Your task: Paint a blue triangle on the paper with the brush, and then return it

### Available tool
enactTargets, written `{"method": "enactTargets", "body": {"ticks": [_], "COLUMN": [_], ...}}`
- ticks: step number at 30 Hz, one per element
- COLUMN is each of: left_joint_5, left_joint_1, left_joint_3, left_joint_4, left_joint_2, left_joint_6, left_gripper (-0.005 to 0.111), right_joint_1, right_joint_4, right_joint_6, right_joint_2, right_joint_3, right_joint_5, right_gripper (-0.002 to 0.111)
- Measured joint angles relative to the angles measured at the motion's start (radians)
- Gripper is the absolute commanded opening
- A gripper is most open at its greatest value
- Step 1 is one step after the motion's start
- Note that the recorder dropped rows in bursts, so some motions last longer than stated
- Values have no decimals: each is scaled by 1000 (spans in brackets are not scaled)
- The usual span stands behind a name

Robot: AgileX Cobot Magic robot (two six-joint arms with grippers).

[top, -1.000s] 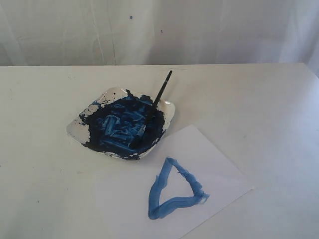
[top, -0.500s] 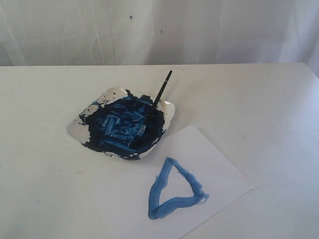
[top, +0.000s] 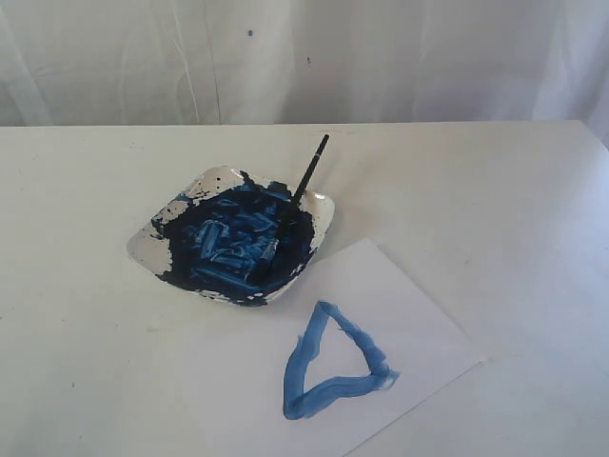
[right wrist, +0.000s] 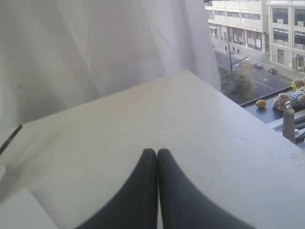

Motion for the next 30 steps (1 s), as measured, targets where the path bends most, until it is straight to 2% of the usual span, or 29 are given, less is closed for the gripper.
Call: {"method": "enactTargets", "body": {"ticks": [5, 9, 16, 26, 30], "left_joint_5": [0, 0, 0, 0, 0], "left_joint_1": [0, 0, 0, 0, 0], "left_joint_3": [0, 0, 0, 0, 0], "left_joint_4": [0, 0, 0, 0, 0], "left_joint_2": [0, 0, 0, 0, 0], "left_joint_6": [0, 0, 0, 0, 0], "left_gripper": [0, 0, 0, 0, 0], "right_joint_1": [0, 0, 0, 3, 43], "right_joint_4": [246, 341, 355, 355, 355], "right_joint_6": [-371, -536, -580, -580, -581], "right_joint_2": [0, 0, 0, 0, 0], "right_joint_3": [19, 19, 19, 19, 19], "right_joint_5": [-2, 6, 101, 112, 114], "right_gripper": [0, 0, 0, 0, 0]}}
